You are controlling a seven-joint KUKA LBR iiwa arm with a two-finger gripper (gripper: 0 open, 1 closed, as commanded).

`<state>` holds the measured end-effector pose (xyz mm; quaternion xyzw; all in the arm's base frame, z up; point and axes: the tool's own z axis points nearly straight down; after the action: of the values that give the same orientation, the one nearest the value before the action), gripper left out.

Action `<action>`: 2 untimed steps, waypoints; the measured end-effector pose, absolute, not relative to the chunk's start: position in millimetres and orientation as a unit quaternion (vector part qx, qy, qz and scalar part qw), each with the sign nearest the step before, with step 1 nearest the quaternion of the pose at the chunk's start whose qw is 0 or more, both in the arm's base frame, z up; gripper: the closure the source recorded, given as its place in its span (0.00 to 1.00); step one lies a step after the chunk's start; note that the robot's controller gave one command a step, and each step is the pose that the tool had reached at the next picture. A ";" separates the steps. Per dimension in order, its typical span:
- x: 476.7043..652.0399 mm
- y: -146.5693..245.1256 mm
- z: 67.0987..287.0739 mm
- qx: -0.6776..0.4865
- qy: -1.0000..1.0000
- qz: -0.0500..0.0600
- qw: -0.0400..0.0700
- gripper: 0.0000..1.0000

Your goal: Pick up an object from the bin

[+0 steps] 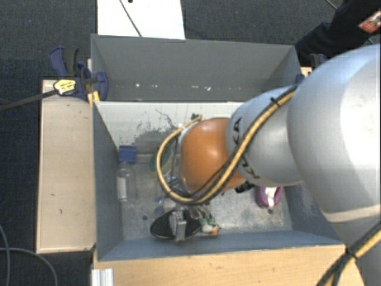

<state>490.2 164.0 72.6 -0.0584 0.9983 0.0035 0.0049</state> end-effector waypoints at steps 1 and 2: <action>486.8 155.8 101.6 0.031 1.000 0.002 0.004 0.00; 480.6 146.8 100.9 -0.037 0.999 0.001 0.002 0.00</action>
Offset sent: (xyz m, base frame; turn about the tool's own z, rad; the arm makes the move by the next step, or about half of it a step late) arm -0.0055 -0.0087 0.0274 0.1783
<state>480.6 146.8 100.9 -0.0368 0.9993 0.0006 0.0016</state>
